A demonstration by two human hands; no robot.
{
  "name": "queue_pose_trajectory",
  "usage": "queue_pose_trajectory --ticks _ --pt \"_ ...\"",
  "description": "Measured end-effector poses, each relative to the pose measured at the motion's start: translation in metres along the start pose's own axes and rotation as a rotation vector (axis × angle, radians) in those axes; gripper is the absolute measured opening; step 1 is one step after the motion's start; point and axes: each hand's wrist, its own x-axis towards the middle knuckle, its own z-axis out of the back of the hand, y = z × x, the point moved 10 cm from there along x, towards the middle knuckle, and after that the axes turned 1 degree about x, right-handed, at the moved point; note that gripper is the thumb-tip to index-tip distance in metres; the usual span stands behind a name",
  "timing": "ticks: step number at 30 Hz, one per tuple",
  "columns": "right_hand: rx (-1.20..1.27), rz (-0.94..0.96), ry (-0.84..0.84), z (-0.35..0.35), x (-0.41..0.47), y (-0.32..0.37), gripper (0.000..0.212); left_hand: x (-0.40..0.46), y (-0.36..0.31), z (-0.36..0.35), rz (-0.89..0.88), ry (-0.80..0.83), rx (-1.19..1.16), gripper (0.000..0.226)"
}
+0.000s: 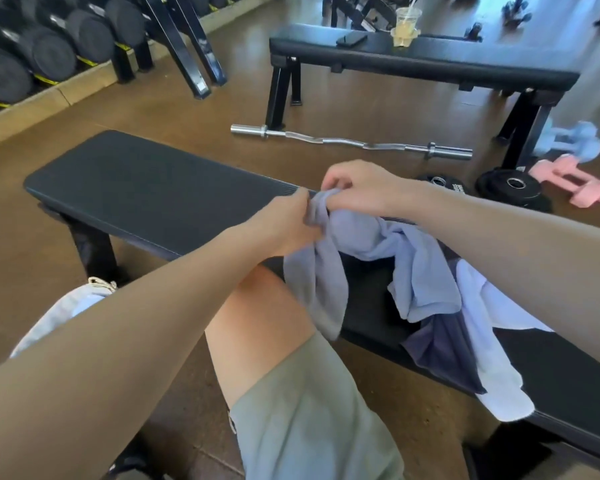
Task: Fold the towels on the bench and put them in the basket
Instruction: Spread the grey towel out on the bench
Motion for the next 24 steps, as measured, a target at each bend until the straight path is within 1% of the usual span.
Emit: queue_pose_trajectory --ticks 2,3,4,6,7,9,10,11,13,15,16,18,19,20,21,22,23,24 --pt "0.113 0.005 -0.097 0.013 0.006 0.007 0.023 0.003 0.005 0.026 0.01 -0.121 -0.058 0.02" --pt "0.148 0.006 -0.115 0.014 0.01 0.009 0.031 0.003 0.008 0.04 0.033 -0.167 -0.087 0.016" --pt "0.177 0.005 -0.099 0.011 0.012 0.013 0.044 0.004 0.014 0.054 0.065 -0.207 -0.126 0.015" --pt "0.212 0.001 -0.007 -0.004 0.017 0.019 0.075 0.002 0.03 0.078 0.154 -0.25 -0.263 0.021" --pt "0.219 -0.001 0.045 -0.014 0.018 0.02 0.087 0.001 0.04 0.087 0.193 -0.26 -0.331 0.025" --pt "0.195 -0.019 0.089 -0.03 0.019 0.022 0.1 -0.004 0.053 0.103 0.251 -0.267 -0.378 0.031" --pt "0.173 -0.029 0.073 -0.036 0.02 0.023 0.102 -0.008 0.061 0.109 0.288 -0.279 -0.408 0.032" --pt "0.156 -0.033 0.043 -0.039 0.021 0.025 0.098 -0.013 0.071 0.115 0.334 -0.301 -0.476 0.032" --pt "0.171 -0.003 -0.032 -0.042 0.023 0.039 0.075 -0.021 0.091 0.123 0.425 -0.324 -0.57 0.027" --pt "0.309 -0.01 -0.044 -0.045 0.026 0.053 0.053 -0.026 0.11 0.133 0.468 -0.33 -0.492 0.015" --pt "0.427 -0.044 -0.027 -0.048 0.027 0.058 0.046 -0.029 0.119 0.138 0.466 -0.326 -0.38 0.017" --pt "0.692 -0.127 0.014 -0.056 0.033 0.063 0.028 -0.038 0.128 0.148 0.398 -0.327 -0.057 0.04" --pt "0.81 -0.158 0.033 -0.059 0.035 0.066 0.022 -0.043 0.121 0.152 0.297 -0.36 0.075 0.046" --pt "0.904 -0.191 0.062 -0.063 0.035 0.07 0.024 -0.049 0.107 0.155 0.148 -0.414 0.157 0.048" --pt "0.965 -0.22 0.1 -0.066 0.033 0.074 0.031 -0.058 0.088 0.153 -0.015 -0.44 0.173 0.046" --pt "1.002 -0.243 0.135 -0.068 0.032 0.079 0.041 -0.064 0.074 0.148 -0.152 -0.425 0.159 0.046" --pt "1.022 -0.252 0.157 -0.07 0.031 0.084 0.051 -0.068 0.063 0.139 -0.236 -0.363 0.138 0.047" --pt "1.038 -0.249 0.172 -0.071 0.03 0.09 0.057 -0.069 0.057 0.128 -0.285 -0.291 0.128 0.049"
